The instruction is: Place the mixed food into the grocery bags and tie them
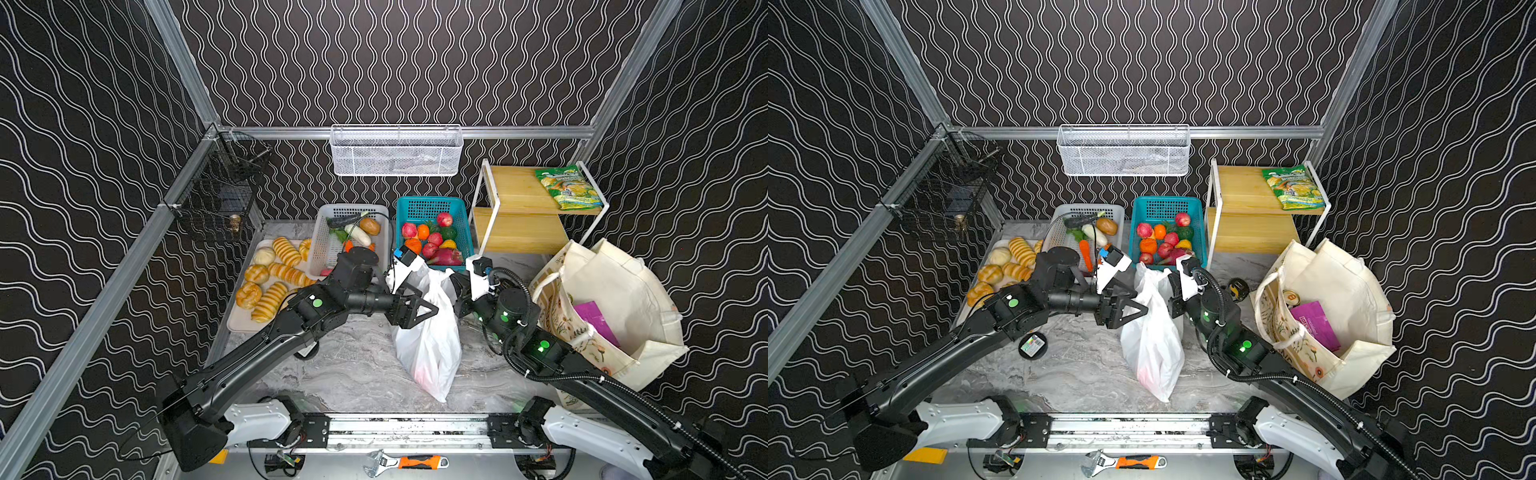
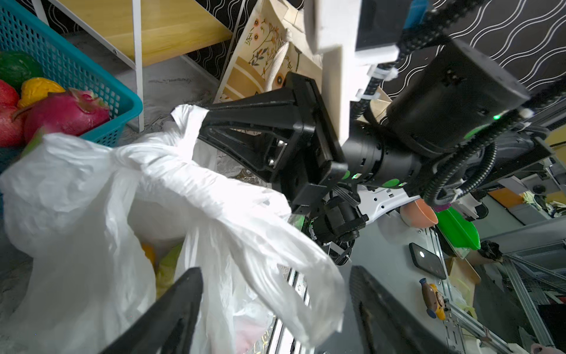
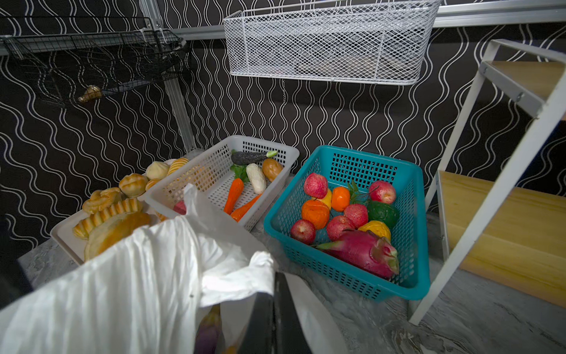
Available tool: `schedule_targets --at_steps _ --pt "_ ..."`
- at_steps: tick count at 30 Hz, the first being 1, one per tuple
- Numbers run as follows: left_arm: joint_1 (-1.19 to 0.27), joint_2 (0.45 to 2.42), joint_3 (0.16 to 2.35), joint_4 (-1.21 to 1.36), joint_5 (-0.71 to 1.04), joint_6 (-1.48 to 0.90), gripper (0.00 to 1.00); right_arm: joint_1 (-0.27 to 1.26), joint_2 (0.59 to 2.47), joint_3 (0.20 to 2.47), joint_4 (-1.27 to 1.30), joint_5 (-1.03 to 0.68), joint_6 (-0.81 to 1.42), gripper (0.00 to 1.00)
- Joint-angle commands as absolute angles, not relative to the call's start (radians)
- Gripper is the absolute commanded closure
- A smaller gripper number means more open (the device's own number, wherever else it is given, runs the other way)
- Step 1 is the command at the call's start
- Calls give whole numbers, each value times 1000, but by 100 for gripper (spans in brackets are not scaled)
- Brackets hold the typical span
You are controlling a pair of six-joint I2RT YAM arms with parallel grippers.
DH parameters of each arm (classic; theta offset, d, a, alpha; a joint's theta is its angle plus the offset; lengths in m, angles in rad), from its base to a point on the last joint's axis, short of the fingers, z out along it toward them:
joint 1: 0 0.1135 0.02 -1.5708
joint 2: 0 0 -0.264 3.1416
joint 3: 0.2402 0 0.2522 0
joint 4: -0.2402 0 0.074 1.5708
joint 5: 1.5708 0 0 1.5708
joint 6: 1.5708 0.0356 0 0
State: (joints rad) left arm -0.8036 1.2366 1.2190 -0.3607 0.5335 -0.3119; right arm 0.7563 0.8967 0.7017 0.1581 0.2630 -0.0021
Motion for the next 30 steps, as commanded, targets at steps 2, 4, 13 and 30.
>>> schedule_targets --at_steps 2,4,13,30 --pt "-802 1261 1214 -405 445 -334 64 755 874 703 141 245 -17 100" --pt "-801 1257 1186 -398 402 -354 86 756 866 716 85 235 -12 100" --pt "-714 1205 1121 -488 154 -336 100 704 850 842 -247 93 120 100" --pt "-540 1171 907 -575 45 -411 100 500 858 679 -321 298 416 100"
